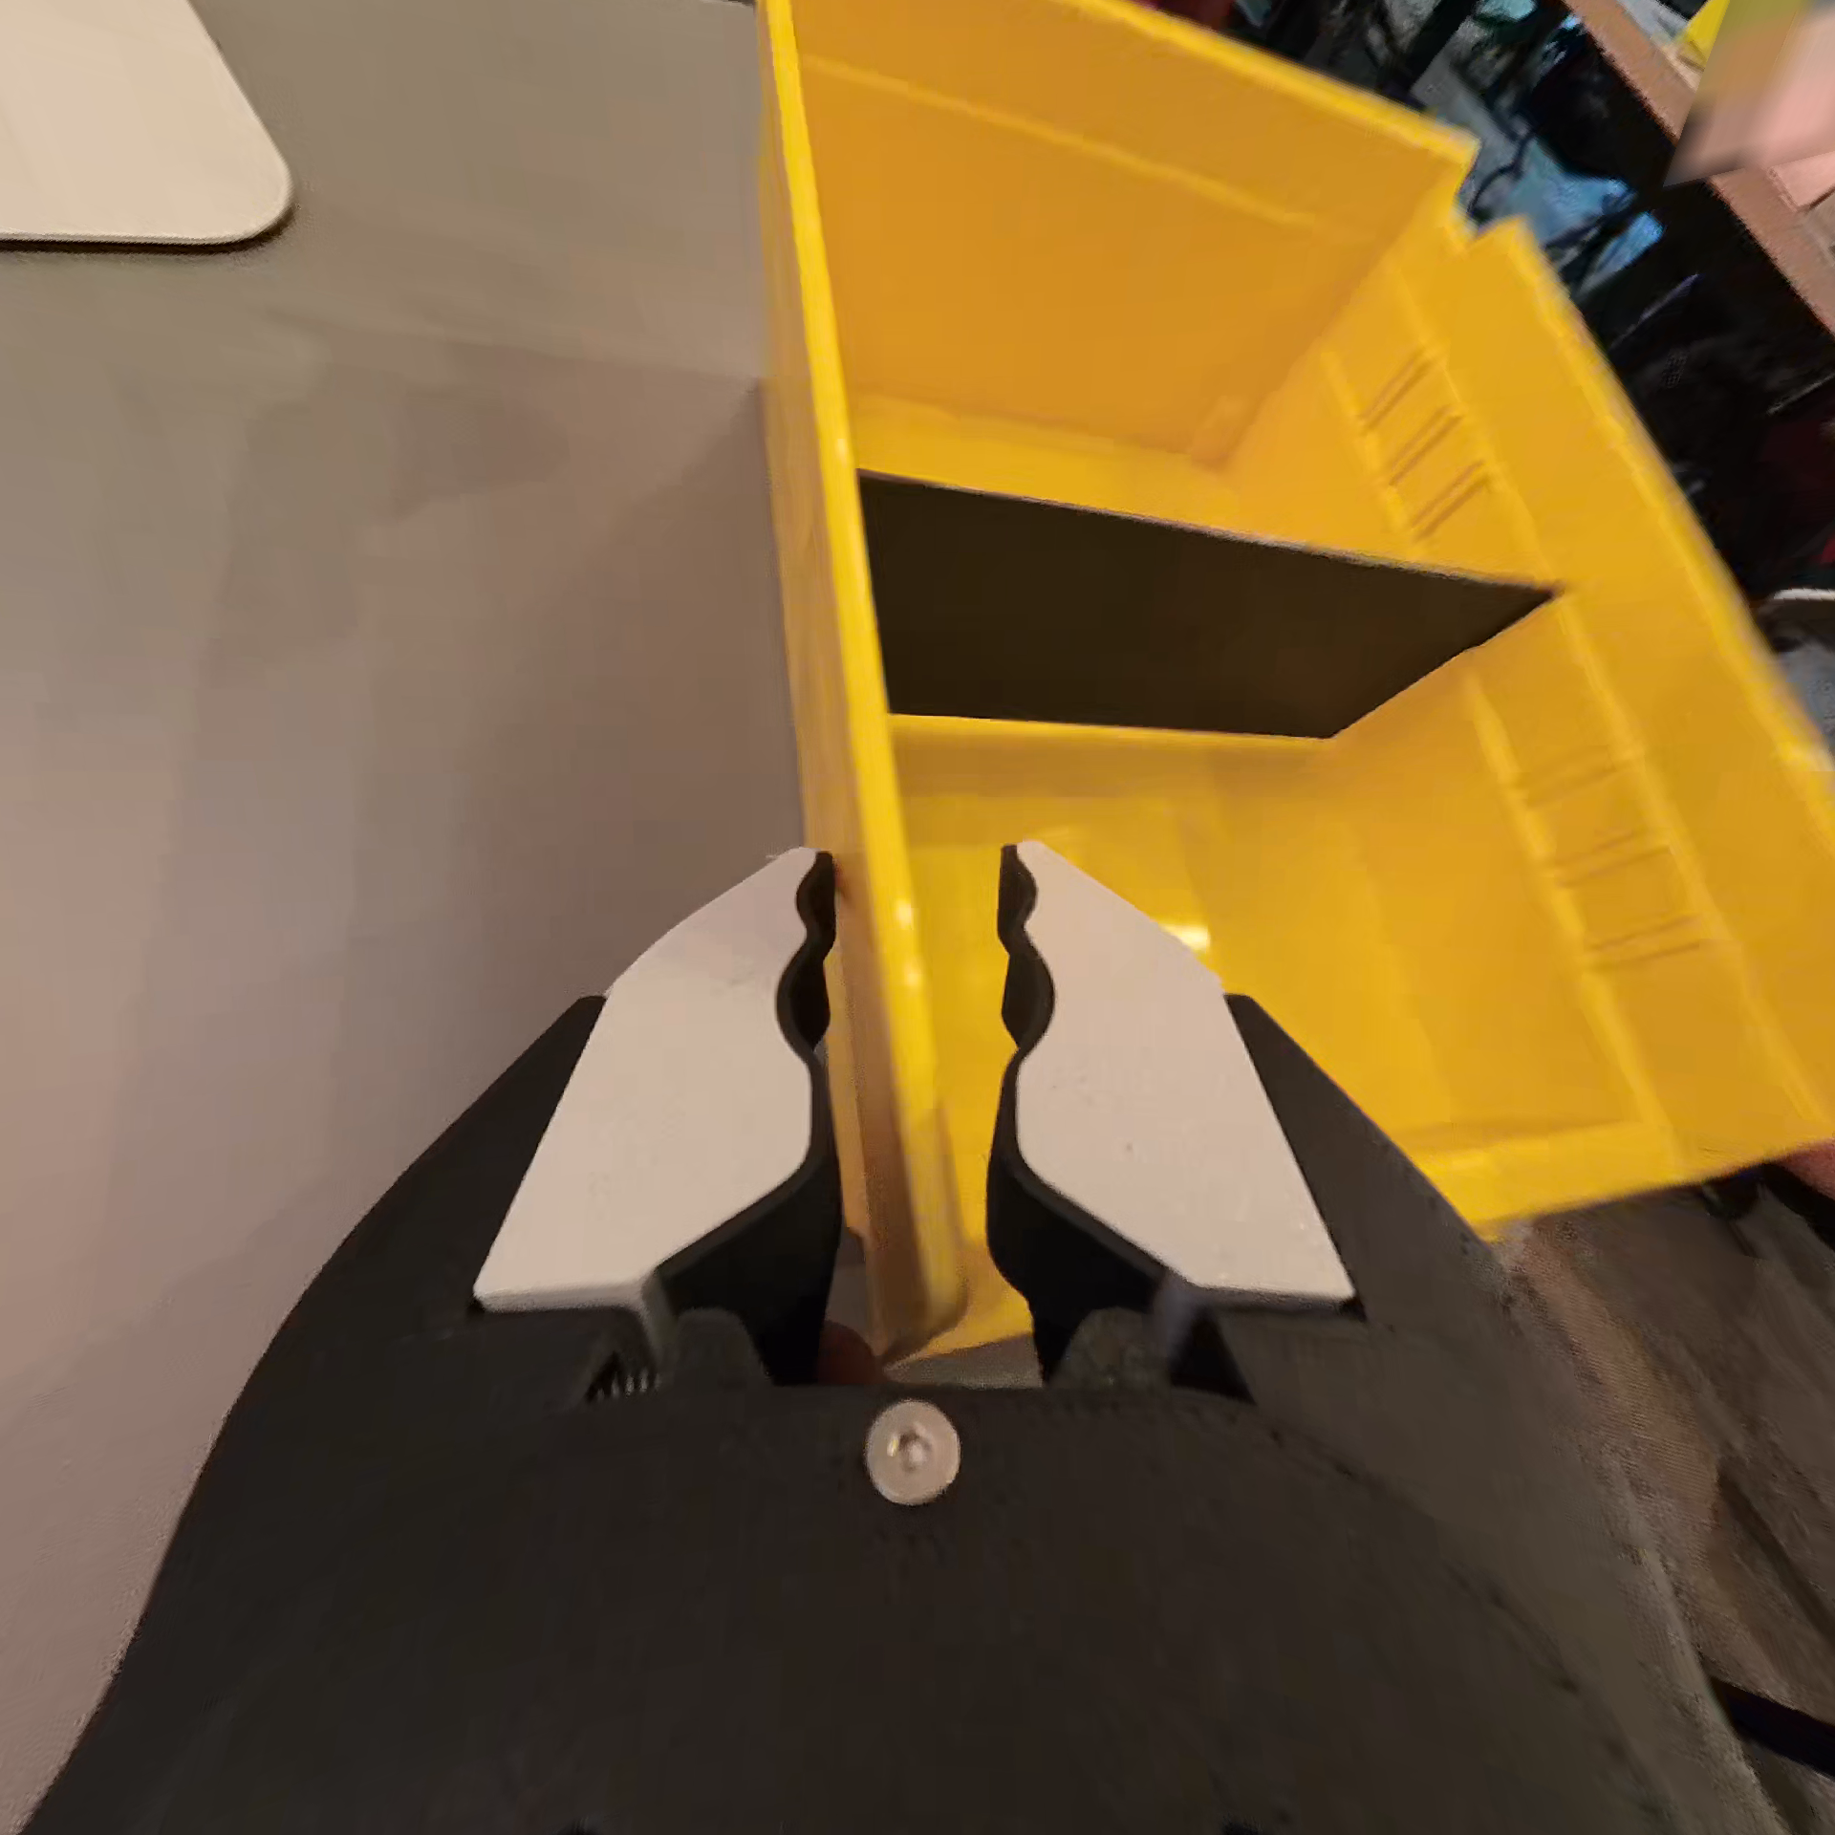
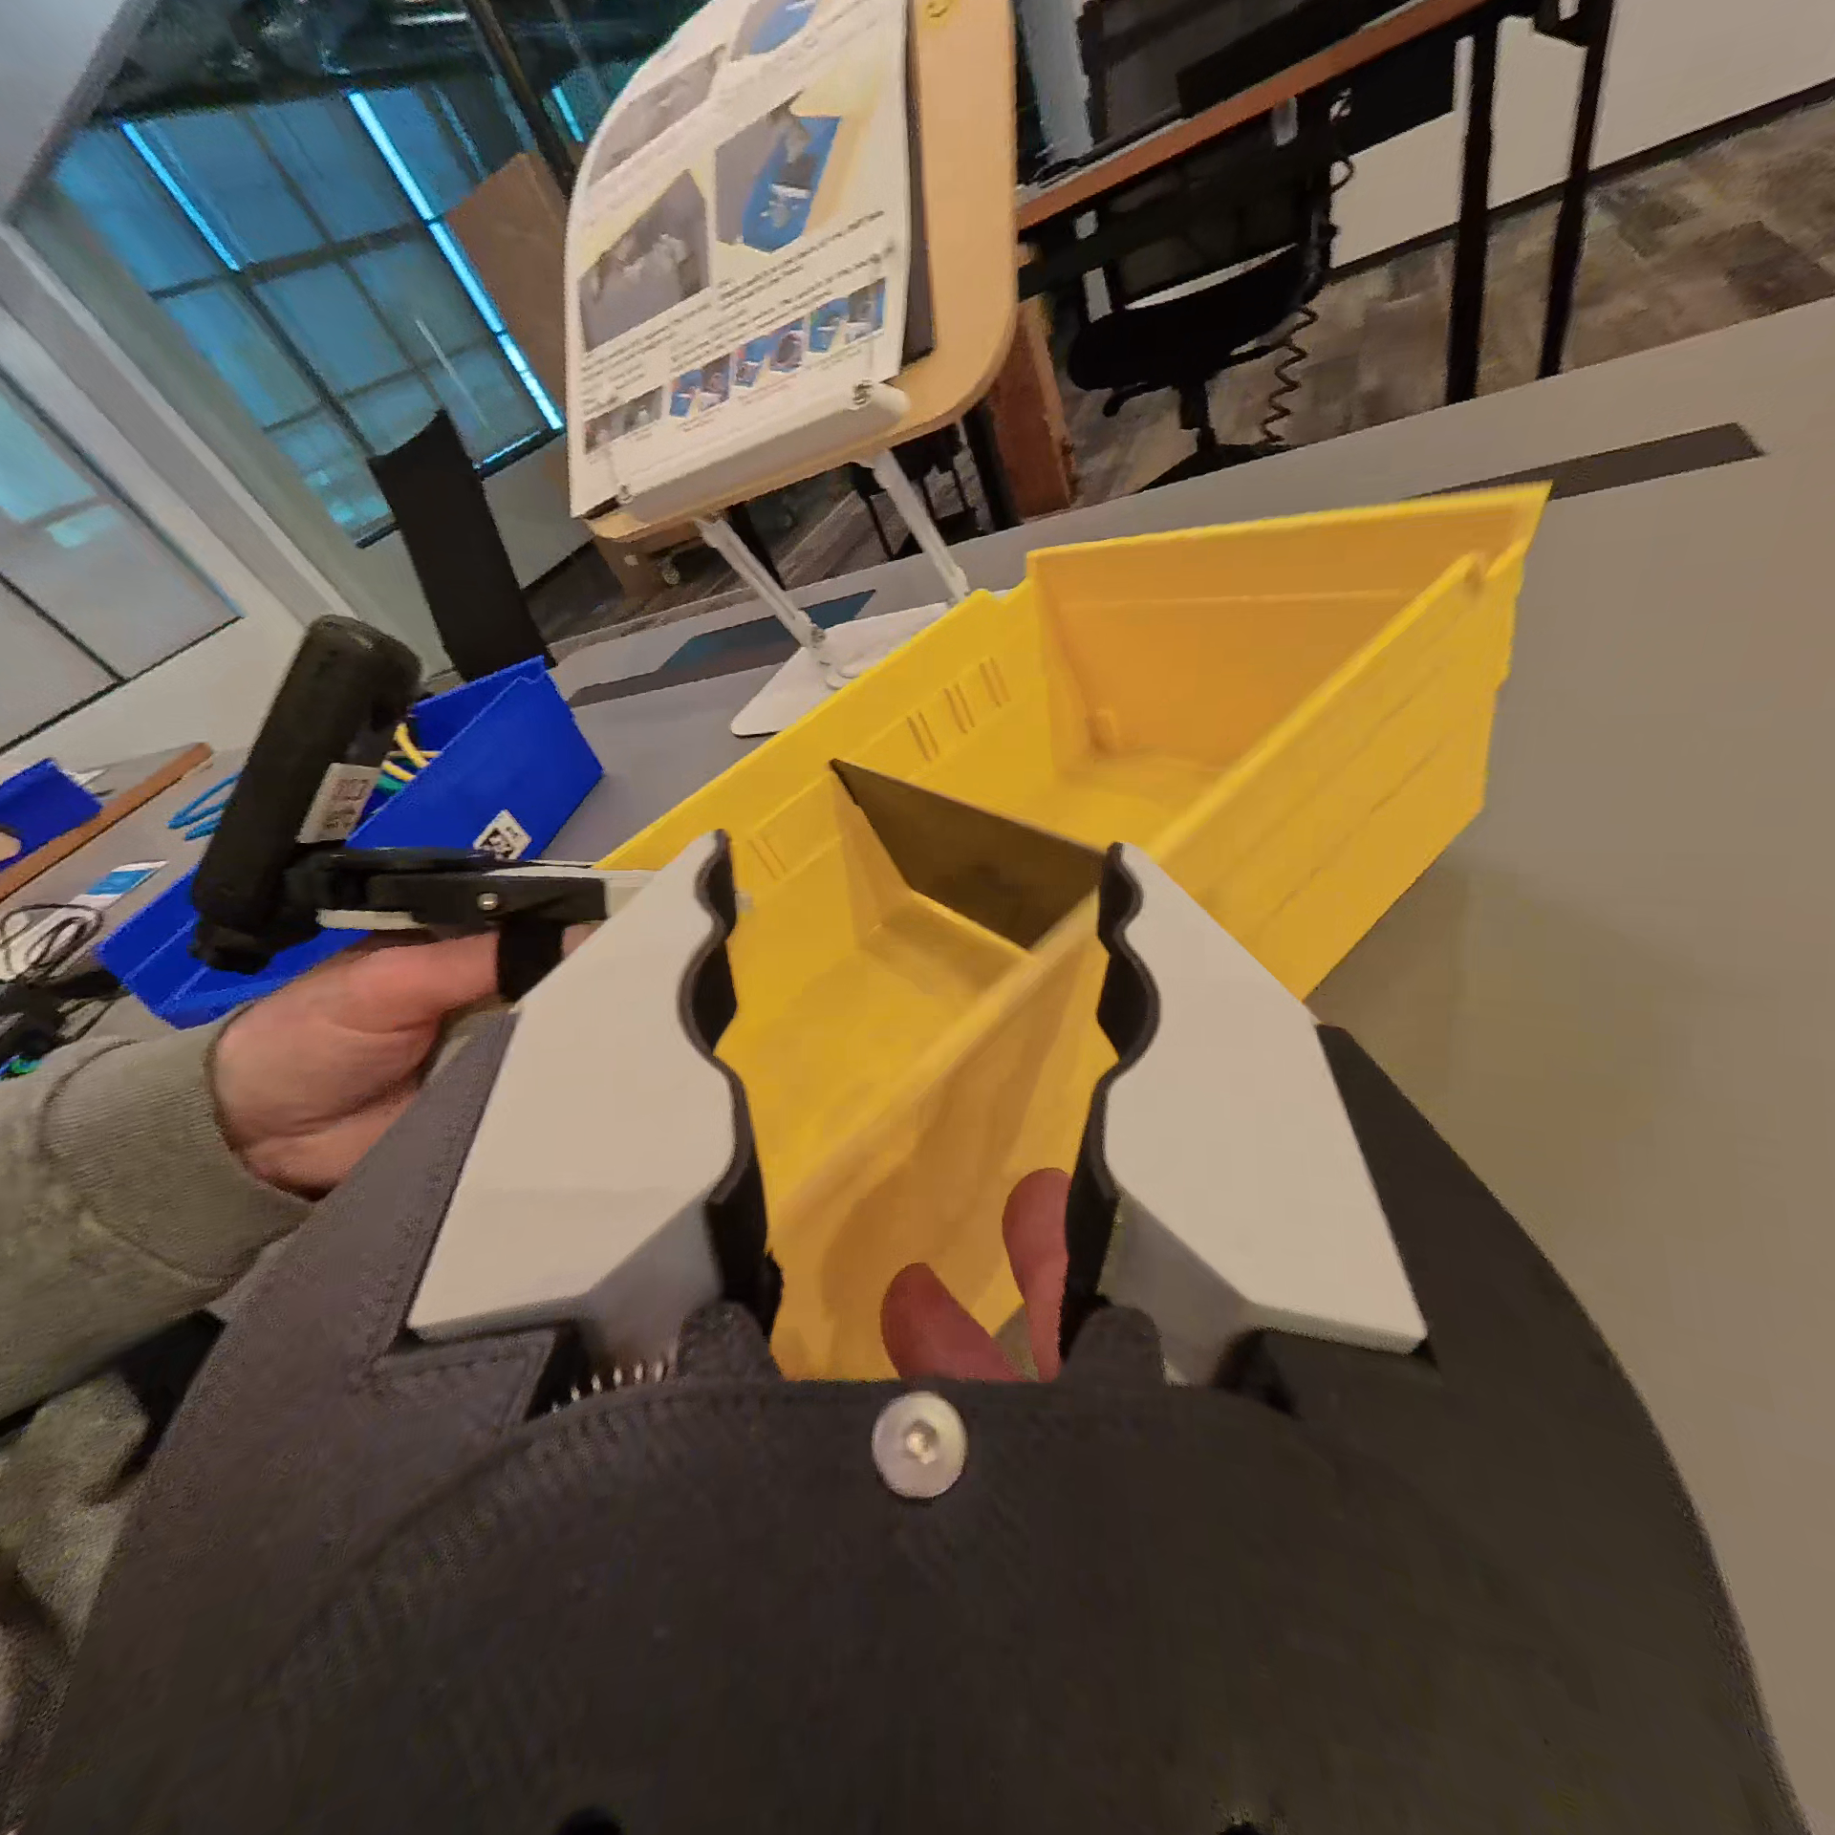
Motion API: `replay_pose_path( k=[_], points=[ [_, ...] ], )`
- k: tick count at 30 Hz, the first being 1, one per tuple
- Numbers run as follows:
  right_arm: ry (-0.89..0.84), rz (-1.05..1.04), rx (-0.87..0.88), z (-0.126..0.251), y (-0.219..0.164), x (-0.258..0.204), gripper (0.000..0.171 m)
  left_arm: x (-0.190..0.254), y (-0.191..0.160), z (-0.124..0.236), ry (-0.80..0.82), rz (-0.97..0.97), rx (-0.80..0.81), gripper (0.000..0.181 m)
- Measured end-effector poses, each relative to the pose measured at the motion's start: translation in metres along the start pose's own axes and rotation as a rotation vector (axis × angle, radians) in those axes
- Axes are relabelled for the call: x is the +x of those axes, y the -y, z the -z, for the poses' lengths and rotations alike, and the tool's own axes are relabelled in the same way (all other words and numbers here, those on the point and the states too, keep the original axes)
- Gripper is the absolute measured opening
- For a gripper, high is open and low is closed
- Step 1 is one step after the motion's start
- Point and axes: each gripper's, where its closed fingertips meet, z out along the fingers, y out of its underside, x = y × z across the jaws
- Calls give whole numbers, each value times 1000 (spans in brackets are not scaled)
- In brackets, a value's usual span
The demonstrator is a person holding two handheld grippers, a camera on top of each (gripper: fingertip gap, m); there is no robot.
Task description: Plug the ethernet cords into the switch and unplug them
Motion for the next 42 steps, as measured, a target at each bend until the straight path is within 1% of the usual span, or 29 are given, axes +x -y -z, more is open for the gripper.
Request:
replay_pose_path(
  k=[1,2,3,4,5,7,9,10,12,13,14,15,17,19,21,23,24,26,27,29,31,32,33,34,35,36,37,42],
  points=[
    [-11,-3,-5,0,-1,5,74,8,0,-1,-43,4,-8,38],
    [-23,2,-17,0,-1,9,75,15,-2,-2,-63,-8,-28,41],
    [-59,26,-34,1,-2,15,75,22,-4,-2,-88,-24,-42,46],
    [-100,61,-52,2,-3,21,77,26,-3,0,-110,-26,-39,47],
    [-140,108,-74,3,-3,24,81,29,-1,4,-122,-22,-22,48],
    [-225,253,-119,5,-4,28,82,32,5,17,-125,-48,10,51],
    [-317,420,-183,6,-10,34,80,33,13,43,-118,-102,60,53],
    [-352,485,-209,5,-14,36,85,31,18,59,-105,-140,83,55],
    [-402,576,-261,2,-22,42,73,17,27,97,-48,-219,118,58],
    [-422,616,-277,0,-25,45,66,2,31,118,13,-254,132,60],
    [-430,641,-294,-2,-28,48,48,-17,33,140,85,-284,141,63],
    [-427,649,-307,-3,-31,50,36,-40,35,165,169,-301,151,66],
    [-429,651,-329,-6,-34,56,26,-94,37,220,358,-281,186,66],
    [-447,682,-341,-6,-33,64,26,-154,31,280,566,-243,204,66],
    [-461,727,-362,-7,-31,73,27,-209,15,338,770,-210,194,66],
    [-474,741,-385,-6,-29,83,25,-251,-5,380,898,-155,177,67],
    [-473,745,-397,-6,-28,88,25,-268,-16,392,935,-124,155,68],
    [-465,724,-411,-7,-26,97,25,-299,-38,404,997,-93,75,69],
    [-459,720,-412,-8,-24,101,25,-312,-49,403,1003,-84,30,69],
    [-458,736,-430,-9,-22,109,25,-325,-68,387,927,-25,-52,68],
    [-462,746,-441,-9,-20,116,26,-338,-77,375,886,-4,-83,59],
    [-464,748,-445,-9,-19,120,26,-340,-84,365,827,28,-113,57],
    [-467,754,-451,-9,-18,124,27,-342,-87,359,782,61,-124,53],
    [-471,759,-458,-8,-16,128,27,-345,-83,358,761,92,-87,44],
    [-474,763,-465,-8,-15,132,28,-350,-81,359,763,106,-70,29],
    [-479,768,-472,-7,-14,136,28,-354,-81,360,760,107,-66,10],
    [-481,775,-478,-7,-13,140,28,-357,-80,360,760,102,-65,5],
    [-485,799,-501,-5,-7,159,30,-363,-80,364,746,107,-60,5]
  ],
)
